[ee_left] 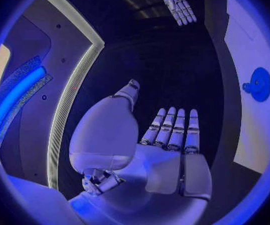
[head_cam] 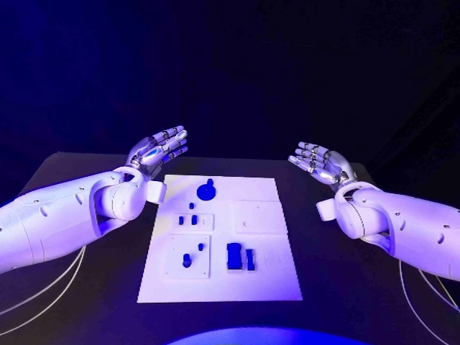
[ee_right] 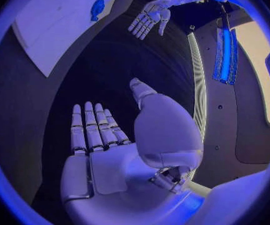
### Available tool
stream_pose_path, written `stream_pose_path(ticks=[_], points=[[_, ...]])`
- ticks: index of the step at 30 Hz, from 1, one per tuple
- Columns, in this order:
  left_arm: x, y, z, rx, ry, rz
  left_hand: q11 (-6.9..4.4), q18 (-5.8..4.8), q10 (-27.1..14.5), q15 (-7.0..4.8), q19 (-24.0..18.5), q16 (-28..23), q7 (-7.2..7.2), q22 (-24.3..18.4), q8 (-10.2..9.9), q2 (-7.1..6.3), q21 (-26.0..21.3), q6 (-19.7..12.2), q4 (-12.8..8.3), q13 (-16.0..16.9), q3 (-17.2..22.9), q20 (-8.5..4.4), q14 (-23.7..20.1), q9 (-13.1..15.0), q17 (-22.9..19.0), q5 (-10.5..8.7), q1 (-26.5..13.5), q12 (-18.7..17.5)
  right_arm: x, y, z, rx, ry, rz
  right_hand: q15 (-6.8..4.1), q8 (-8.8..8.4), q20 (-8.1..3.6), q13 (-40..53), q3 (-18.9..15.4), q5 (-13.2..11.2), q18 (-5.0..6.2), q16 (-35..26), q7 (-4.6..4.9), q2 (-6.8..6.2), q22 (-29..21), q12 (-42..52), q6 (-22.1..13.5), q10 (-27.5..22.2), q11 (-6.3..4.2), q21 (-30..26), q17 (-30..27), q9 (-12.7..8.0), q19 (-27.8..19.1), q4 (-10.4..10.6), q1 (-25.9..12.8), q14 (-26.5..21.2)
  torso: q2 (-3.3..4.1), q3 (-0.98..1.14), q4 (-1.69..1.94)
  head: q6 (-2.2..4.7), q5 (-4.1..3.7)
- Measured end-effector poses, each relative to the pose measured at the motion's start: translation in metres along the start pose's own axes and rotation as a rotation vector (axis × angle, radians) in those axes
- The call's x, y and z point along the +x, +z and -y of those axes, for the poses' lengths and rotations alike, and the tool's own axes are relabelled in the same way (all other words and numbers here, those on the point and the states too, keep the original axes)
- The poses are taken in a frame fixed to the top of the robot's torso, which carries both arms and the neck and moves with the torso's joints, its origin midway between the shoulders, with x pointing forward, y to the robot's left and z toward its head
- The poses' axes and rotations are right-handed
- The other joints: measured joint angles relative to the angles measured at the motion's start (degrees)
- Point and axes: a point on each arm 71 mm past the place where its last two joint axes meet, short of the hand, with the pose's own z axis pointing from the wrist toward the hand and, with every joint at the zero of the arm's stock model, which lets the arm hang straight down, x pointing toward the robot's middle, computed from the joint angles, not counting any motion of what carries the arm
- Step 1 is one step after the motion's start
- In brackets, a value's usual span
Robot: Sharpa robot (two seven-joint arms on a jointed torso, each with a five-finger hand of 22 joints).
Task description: Assemble the parts on the task board
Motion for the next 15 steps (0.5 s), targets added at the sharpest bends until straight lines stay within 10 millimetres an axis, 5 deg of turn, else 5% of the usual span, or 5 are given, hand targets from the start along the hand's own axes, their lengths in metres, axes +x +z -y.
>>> stream_pose_path(ticks=[3, 5, 8, 15], points=[[0.009, -0.001, -0.002, -0.004, -0.004, -0.007, -1.57, -0.93, -7.52, -1.41, -5.46, -2.44, -1.34, -1.88, -1.70, 1.25, -1.67, -6.59, -2.35, -0.50, -2.66, -2.35, -5.98, -1.68, -1.64, -0.38, -7.06, -1.46, 0.007, -0.003, -0.007, -0.006, 0.030, -0.003, -1.17, -2.78, -2.12, -1.22, -3.41, -2.12, -1.17, -2.06, -1.86, 1.60, -3.72, -2.12, -6.29, -7.53, -1.46, -0.32, -2.60, -1.92, -6.54, -1.84, -7.26, -7.68, -0.13, 0.39, 0.31, 0.93, -0.25], [0.018, -0.003, -0.003, -0.008, -0.006, -0.010, -2.34, -1.35, -11.32, -2.15, -8.20, -3.65, -2.02, -2.78, -2.64, 1.88, -2.50, -9.93, -3.54, -0.79, -4.00, -3.57, -9.00, -2.51, -2.46, -0.73, -13.97, -2.17, 0.015, -0.007, -0.014, -0.011, 0.063, -0.004, -1.78, -4.26, -3.26, -1.88, -5.20, -3.24, -2.11, -3.15, -2.84, 2.47, -5.71, -3.27, -9.65, -11.54, -2.23, -0.62, -3.97, -2.94, -10.02, -2.86, -20.84, -11.76, -0.25, 0.76, 0.63, 1.78, -0.48], [0.033, -0.006, -0.006, -0.014, -0.005, -0.005, -3.09, -2.14, -14.89, -2.81, -10.83, -4.85, -2.65, -3.71, -3.45, 2.50, -3.27, -13.07, -4.73, -1.03, -5.19, -4.68, -11.89, -3.32, -3.26, -0.84, -32.77, -2.80, 0.028, -0.015, -0.028, -0.019, 0.125, 0.002, -2.37, -5.64, -4.33, -2.51, -6.80, -4.32, -2.53, -4.22, -3.77, 3.28, -7.56, -4.31, -12.78, -15.22, -2.94, -0.89, -5.28, -3.92, -13.24, -3.82, -36.58, -15.58, -0.54, 1.59, 1.32, 3.71, -0.97], [0.067, -0.016, -0.010, -0.020, 0.012, 0.036, -3.97, -2.25, -18.27, -3.52, -13.18, -5.93, -3.40, -4.57, -3.96, 3.07, -3.87, -16.11, -5.64, -1.22, -6.41, -6.00, -14.63, -4.11, -4.02, -1.10, -53.91, -3.26, 0.045, -0.030, -0.049, -0.008, 0.233, 0.049, -3.03, -6.90, -5.44, -3.09, -8.34, -5.08, -3.41, -4.91, -4.74, 4.06, -9.32, -5.27, -15.72, -18.74, -3.74, -0.90, -6.51, -4.86, -16.34, -4.75, -52.35, -19.07, -1.25, 3.59, 3.02, 7.71, -2.03]])
